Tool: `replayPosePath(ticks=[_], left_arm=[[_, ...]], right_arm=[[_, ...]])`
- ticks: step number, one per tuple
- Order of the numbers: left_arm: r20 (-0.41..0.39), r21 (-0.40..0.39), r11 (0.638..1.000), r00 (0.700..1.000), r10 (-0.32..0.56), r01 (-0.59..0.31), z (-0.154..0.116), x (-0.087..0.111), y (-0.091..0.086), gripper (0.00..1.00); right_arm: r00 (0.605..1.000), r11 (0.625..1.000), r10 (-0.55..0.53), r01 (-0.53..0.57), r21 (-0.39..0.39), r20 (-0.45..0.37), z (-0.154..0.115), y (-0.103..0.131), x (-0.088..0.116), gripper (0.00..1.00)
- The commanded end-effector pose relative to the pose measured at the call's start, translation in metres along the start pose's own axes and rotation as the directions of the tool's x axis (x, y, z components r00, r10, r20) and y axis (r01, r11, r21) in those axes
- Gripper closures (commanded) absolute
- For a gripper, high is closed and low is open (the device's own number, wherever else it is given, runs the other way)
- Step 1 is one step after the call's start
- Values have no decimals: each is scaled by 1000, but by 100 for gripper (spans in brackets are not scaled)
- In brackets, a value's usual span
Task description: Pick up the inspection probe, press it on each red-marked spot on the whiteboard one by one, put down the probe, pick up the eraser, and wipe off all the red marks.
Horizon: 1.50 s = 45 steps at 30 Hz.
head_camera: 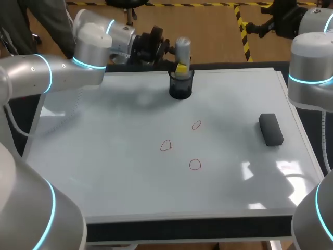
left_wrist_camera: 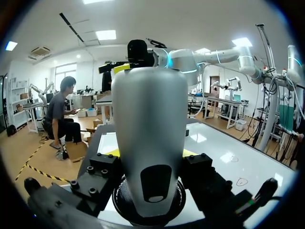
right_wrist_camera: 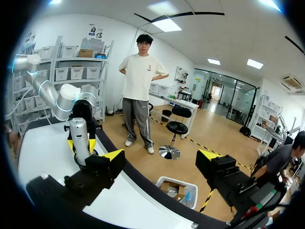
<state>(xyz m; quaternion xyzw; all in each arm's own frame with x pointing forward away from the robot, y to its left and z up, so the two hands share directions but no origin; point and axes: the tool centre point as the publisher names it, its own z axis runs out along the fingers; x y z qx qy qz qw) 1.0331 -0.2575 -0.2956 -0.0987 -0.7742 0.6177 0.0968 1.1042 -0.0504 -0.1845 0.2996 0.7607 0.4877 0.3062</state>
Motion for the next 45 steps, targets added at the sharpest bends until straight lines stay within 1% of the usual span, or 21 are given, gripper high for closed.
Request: replayPosePath(ticks=[1,11,34,38,42,45], left_arm=[[6,-13,1000,1000,11,-11,-1,3,-12,100],[19,-32,998,999,47,-46,-6,3,-30,100],[47,-29,991,990,131,-130,-16,3,-76,100],[54,-28,989,988,145,-144,-20,6,-87,100],[58,-24,989,987,150,-148,-21,11,-93,100],[59,-11,988,986,155,-154,-23,18,-99,100]], right_arm=[[1000,1000,0,0,0,0,0,0,0,0],[1000,1000,0,0,0,0,0,0,0,0],[1000,1000,0,0,0,0,0,0,0,0],[1000,1000,0,0,0,0,0,0,0,0],[1000,1000,0,0,0,0,0,0,0,0],[1000,1000,0,0,0,0,0,0,0,0]])
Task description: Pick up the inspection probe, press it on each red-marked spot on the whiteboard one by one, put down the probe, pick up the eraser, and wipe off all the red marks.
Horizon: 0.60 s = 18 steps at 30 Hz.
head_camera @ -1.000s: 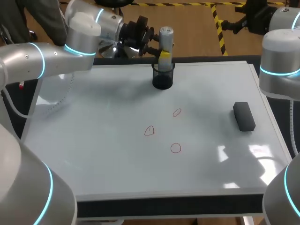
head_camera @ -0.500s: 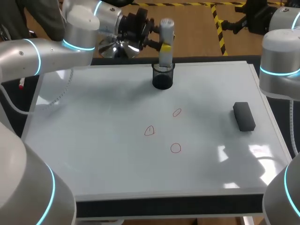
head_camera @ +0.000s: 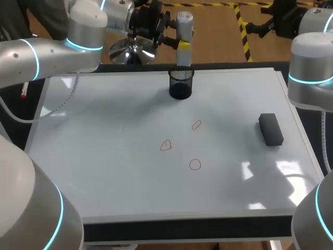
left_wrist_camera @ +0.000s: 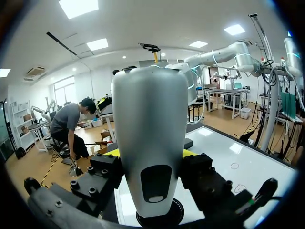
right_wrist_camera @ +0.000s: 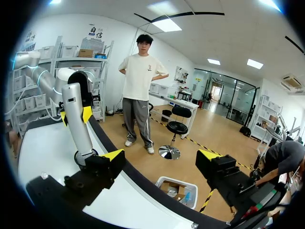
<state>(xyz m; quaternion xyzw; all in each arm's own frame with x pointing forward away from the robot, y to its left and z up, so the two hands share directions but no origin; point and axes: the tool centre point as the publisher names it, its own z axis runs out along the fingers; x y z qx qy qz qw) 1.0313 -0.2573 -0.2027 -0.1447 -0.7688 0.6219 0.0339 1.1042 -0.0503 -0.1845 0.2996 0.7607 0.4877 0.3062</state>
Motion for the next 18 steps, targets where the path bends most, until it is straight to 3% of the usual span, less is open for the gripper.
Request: replayPosePath(ticks=[1,18], left_arm=[[21,1,1000,1000,5,-5,-4,15,-12,100],[56,-1,1000,998,14,-14,-25,54,-49,100]], right_arm=[[1000,1000,0,0,0,0,0,0,0,0],[1000,1000,0,0,0,0,0,0,0,0]])
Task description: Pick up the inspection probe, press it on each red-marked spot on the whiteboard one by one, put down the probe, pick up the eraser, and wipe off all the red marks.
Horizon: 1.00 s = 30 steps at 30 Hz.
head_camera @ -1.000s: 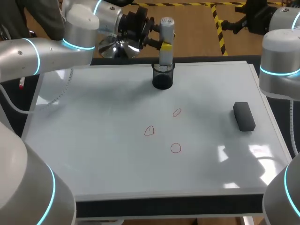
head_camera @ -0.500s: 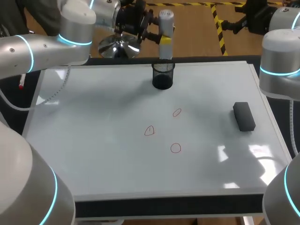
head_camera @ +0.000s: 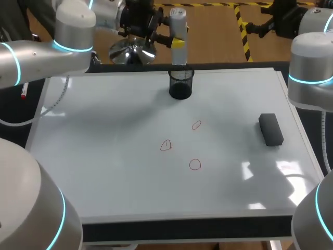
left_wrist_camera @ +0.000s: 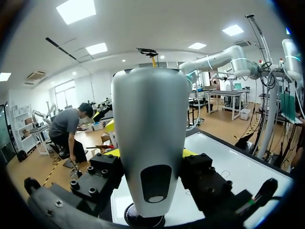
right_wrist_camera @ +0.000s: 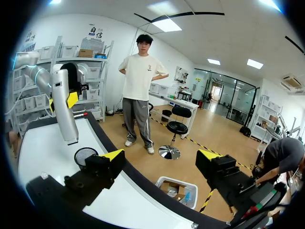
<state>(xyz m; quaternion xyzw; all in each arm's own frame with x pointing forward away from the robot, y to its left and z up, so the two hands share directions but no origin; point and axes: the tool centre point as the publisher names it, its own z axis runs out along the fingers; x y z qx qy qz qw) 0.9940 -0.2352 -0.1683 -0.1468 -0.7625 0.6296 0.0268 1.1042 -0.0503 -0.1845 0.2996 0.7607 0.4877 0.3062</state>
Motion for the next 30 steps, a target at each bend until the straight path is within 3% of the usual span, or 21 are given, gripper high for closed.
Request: replayPosePath(ticks=[1,15,30], left_arm=[[44,-17,1000,999,0,0,-5,20,-16,100],[61,0,1000,998,-23,23,-7,52,-20,100],[44,27,998,997,-63,62,-13,60,-25,100]], right_arm=[[1000,1000,0,0,0,0,0,0,0,0],[1000,1000,0,0,0,0,0,0,0,0],[1000,1000,0,0,0,0,0,0,0,0]])
